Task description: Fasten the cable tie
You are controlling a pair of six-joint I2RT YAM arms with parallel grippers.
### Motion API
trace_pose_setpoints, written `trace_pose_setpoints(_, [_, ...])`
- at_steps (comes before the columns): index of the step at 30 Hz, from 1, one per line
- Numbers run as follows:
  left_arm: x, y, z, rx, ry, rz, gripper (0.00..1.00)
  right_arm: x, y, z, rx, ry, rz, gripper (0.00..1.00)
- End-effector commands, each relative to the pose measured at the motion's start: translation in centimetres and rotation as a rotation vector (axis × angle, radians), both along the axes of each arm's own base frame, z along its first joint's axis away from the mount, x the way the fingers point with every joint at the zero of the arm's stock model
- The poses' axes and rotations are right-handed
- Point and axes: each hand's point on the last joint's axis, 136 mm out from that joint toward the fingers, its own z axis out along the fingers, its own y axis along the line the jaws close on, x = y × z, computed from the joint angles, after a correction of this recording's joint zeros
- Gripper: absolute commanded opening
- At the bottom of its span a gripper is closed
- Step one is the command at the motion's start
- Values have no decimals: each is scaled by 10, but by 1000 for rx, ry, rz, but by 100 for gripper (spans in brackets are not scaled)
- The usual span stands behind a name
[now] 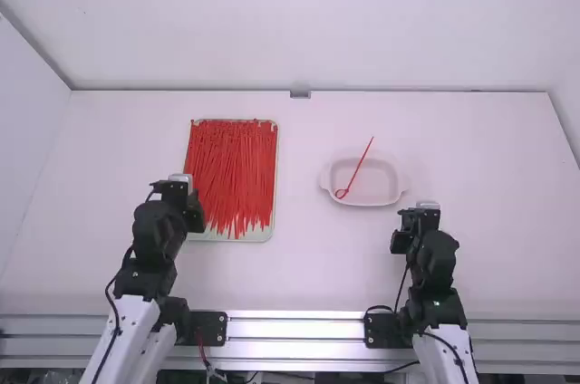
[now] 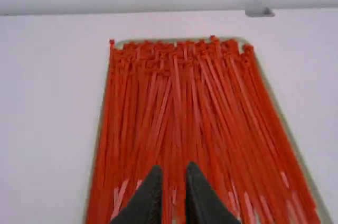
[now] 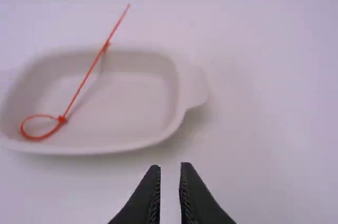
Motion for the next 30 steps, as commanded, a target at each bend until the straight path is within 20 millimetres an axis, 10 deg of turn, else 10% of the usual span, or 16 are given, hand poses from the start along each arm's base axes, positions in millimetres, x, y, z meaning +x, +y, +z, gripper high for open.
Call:
trace_pose_setpoints(1, [-6, 6, -9, 13, -6, 29, 8, 0, 0, 3, 3, -26, -1, 7])
trace_pose_setpoints(12, [-28, 6, -57, 13, -6, 29, 0, 3, 0, 42, 3, -196, -1, 0])
trace_pose_setpoints(30, [-25, 6, -4, 10, -239, 30, 0, 0, 0, 76, 3, -344, 0, 0])
